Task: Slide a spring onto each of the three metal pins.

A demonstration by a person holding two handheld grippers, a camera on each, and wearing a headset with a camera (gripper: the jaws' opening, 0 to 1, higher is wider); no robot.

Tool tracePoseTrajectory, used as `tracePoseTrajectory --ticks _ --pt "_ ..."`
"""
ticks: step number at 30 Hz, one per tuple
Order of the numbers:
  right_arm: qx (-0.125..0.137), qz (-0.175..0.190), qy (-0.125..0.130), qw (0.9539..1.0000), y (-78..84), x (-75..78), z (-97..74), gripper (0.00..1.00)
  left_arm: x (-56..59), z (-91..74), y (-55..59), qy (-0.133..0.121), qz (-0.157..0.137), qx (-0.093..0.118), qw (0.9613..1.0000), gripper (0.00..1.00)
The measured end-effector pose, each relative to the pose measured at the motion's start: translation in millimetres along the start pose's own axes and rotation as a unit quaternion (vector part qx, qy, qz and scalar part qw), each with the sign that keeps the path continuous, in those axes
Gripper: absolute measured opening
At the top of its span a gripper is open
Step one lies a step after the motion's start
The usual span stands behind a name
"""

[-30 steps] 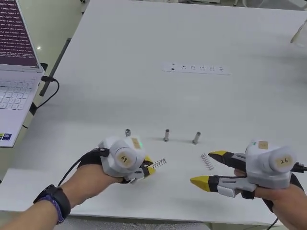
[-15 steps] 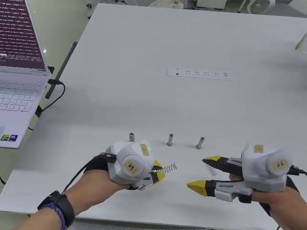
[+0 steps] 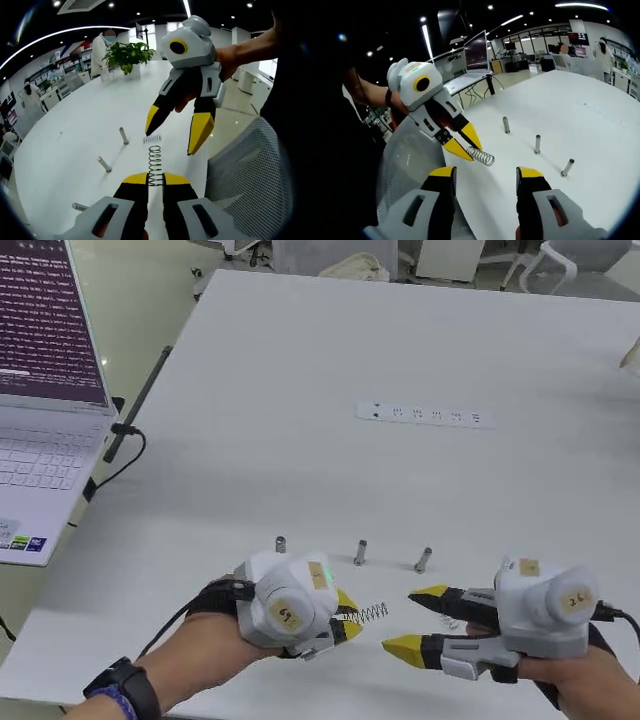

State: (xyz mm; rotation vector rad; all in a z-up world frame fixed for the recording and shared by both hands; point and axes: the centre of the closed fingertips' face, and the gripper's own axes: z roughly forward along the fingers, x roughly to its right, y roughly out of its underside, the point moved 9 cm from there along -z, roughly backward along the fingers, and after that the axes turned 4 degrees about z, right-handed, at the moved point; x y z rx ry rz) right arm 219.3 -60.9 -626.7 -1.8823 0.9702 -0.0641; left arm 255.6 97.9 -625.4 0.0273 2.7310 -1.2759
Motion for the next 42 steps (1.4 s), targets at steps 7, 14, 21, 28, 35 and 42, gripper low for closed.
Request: tracePoseTrajectory --ticks 7,14,21,28,35,42 --pt "0.004 -0.005 -0.028 0.9996 -4.6 -6.0 2.8 0.36 4.2 -0.6 -8.1 0.008 0.016 0.008 0.9998 0.02" --pt "0.007 -0.003 -0.045 0.9990 -5.1 -8.8 3.4 0.29 6.6 -1.0 -13.9 0.012 0.033 0.009 0.9994 0.02" --pt "0.008 0.005 -0.055 0.9984 -5.5 -7.6 1.0 0.20 9.5 -2.4 -16.6 0.019 0.047 0.008 0.9987 0.02" --pt "0.015 0.007 -0.062 0.9979 -8.0 -8.0 -2.4 0.13 11.3 -0.5 -18.2 0.024 0.066 0.002 0.9975 0.02" --pt "0.013 0.004 -0.067 0.9977 -9.9 -9.8 -3.7 0.09 12.0 1.9 -20.2 0.027 0.073 0.002 0.9970 0.02" --pt "0.010 0.002 -0.067 0.9977 -10.3 -9.9 -6.3 0.08 12.6 3.6 -22.2 0.029 0.075 0.004 0.9967 0.02"
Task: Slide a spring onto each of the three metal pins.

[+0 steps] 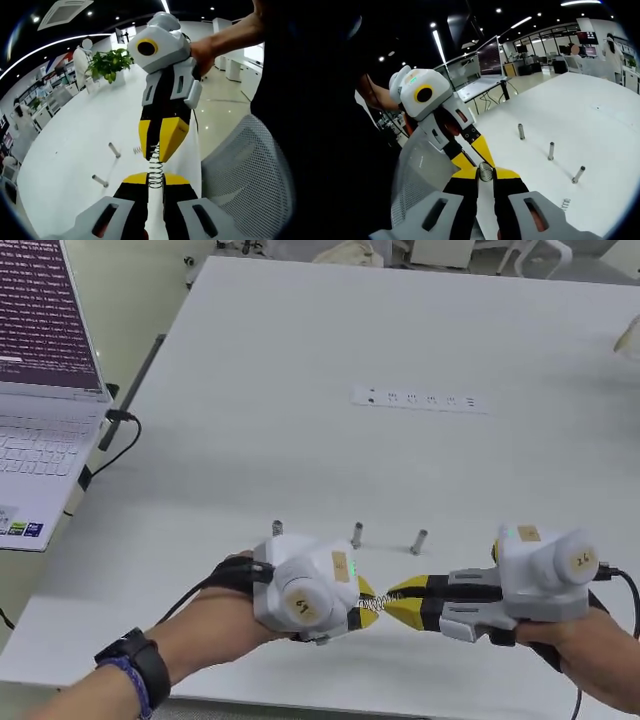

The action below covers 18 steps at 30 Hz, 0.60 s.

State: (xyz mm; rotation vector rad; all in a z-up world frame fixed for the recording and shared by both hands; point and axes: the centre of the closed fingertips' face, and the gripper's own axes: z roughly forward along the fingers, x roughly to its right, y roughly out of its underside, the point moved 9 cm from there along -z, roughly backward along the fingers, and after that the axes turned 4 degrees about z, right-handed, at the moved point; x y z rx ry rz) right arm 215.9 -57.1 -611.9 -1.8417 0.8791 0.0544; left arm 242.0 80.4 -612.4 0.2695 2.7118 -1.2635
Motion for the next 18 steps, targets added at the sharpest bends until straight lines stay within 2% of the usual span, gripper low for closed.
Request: tracePoseTrajectory --ticks 4,8,12,18 --pt "-0.004 -0.005 0.003 1.0000 -0.4 -0.4 -1.1 0.08 -0.1 1.0 -0.7 0.001 0.000 0.001 1.0000 0.02" --pt "-0.026 -0.028 0.001 0.9993 -5.0 -1.7 -3.6 0.08 0.4 1.8 -2.8 0.003 -0.001 0.008 1.0000 0.02" --pt "-0.048 -0.060 0.003 0.9971 -16.5 -3.6 -9.0 0.08 -3.2 0.4 -8.1 -0.001 -0.011 0.025 0.9996 0.02" --pt "-0.079 -0.111 0.005 0.9907 -34.5 -6.1 -15.2 0.08 -9.6 -1.0 -15.6 -0.006 -0.029 0.051 0.9983 0.02"
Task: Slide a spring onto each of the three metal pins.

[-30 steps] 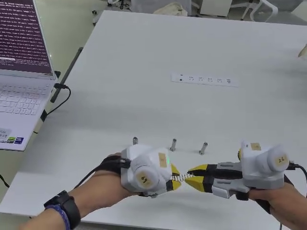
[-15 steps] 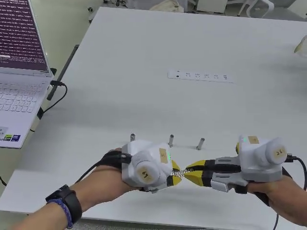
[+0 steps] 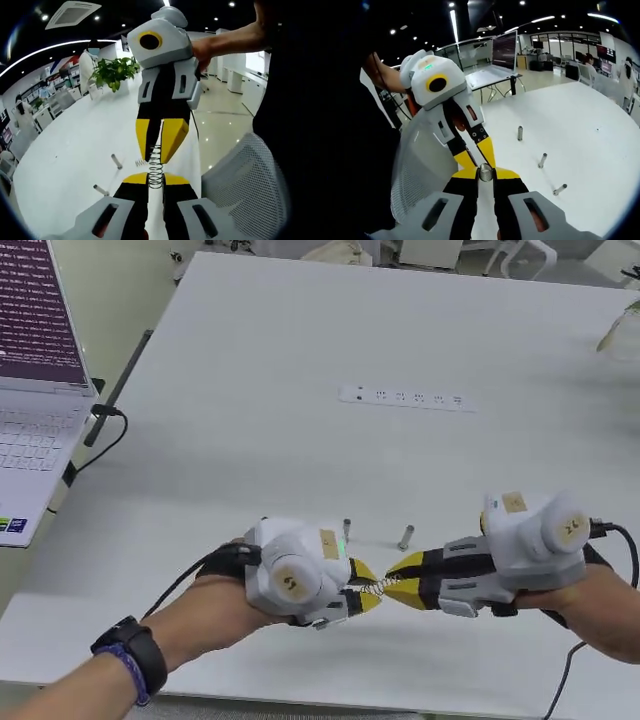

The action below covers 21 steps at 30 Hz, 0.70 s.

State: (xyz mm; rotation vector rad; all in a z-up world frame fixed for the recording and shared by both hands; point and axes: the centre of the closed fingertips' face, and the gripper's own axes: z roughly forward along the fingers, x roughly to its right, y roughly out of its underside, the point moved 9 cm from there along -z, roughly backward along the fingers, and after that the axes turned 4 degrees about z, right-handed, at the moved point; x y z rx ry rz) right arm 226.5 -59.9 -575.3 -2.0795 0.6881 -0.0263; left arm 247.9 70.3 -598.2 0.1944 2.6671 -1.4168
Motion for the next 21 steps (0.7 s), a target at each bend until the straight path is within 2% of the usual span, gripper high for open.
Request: tracePoseTrajectory --ticks 12,18,21 --pt "-0.048 -0.066 -0.006 0.9967 -15.3 -0.9 -6.6 0.08 -2.2 1.1 -7.0 -0.001 -0.014 0.025 0.9996 0.02" --pt "-0.082 -0.107 -0.014 0.9907 -17.4 -0.3 -9.3 0.09 -3.0 1.7 -10.6 0.003 -0.017 0.035 0.9992 0.02" --pt "-0.103 -0.131 -0.017 0.9859 -17.9 0.2 -8.1 0.09 -3.6 2.6 -13.9 0.005 -0.020 0.043 0.9989 0.02"
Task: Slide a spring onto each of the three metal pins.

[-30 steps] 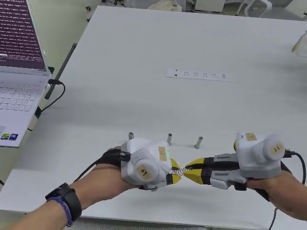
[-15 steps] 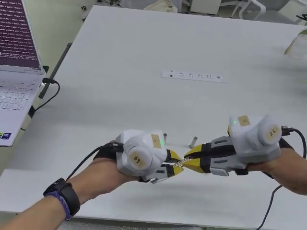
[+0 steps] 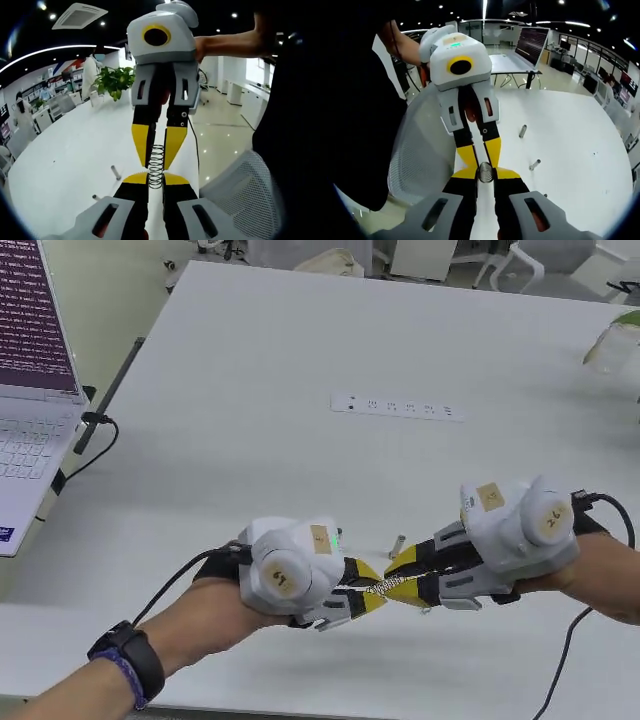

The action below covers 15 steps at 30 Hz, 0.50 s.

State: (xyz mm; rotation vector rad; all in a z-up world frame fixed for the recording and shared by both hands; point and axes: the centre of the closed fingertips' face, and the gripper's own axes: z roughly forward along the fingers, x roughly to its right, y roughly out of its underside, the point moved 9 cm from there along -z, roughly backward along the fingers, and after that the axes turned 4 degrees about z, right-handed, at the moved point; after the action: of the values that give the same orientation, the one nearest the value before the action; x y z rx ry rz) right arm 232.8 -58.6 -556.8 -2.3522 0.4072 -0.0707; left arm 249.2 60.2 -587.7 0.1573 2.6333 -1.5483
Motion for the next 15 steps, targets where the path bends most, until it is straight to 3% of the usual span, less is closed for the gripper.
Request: tracePoseTrajectory --ticks 7,15 --pt "-0.027 -0.041 -0.015 0.9987 -3.6 0.4 1.4 0.09 0.6 1.5 -1.2 0.007 0.001 0.003 1.0000 0.02" --pt "-0.060 -0.090 -0.034 0.9936 -8.6 0.5 3.9 0.09 -0.4 0.2 -0.4 0.014 0.001 0.002 0.9999 0.02"
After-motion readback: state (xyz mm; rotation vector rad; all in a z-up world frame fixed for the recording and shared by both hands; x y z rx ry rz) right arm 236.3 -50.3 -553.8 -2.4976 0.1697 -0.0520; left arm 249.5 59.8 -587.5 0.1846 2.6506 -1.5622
